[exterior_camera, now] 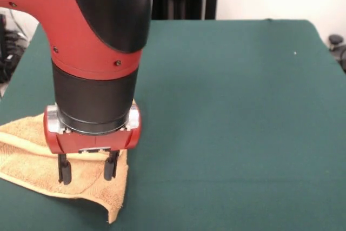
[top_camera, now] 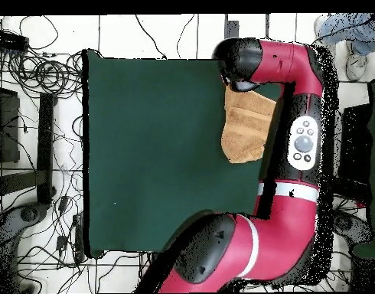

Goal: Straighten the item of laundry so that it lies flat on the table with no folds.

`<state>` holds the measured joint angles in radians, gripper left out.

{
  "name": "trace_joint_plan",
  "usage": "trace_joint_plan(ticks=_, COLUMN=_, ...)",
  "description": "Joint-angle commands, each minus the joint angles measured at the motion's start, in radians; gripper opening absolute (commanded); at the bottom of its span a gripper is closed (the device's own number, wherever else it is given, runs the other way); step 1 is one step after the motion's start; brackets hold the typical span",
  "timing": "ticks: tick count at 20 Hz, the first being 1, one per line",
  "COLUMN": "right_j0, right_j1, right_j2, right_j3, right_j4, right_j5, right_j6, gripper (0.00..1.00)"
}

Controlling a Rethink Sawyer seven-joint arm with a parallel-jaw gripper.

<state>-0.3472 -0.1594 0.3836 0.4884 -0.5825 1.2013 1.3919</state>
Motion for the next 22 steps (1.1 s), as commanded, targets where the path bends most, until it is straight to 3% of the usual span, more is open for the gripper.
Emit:
trace_joint_plan(ticks=1, right_j0=0.074, right_j1=0.080, right_j2=-0.067, right_j3=-0.065, right_j4=-0.042, right_j5=0.285, right_j6=0.286, gripper=1.00)
trace_joint_plan(ticks=8, right_j0=0.102, right_j1=0.108, right_j2=-0.079, right_j3=-0.130, right_j4=-0.040, right_j5=0.433, right_j6=0.312, gripper=1.00)
trace_joint_plan(ticks=22, right_j0=0.075, right_j1=0.143, right_j2=-0.037, right_j3=-0.070, right_j4=0.110, right_j5=0.273, right_j6=0.366, gripper=1.00)
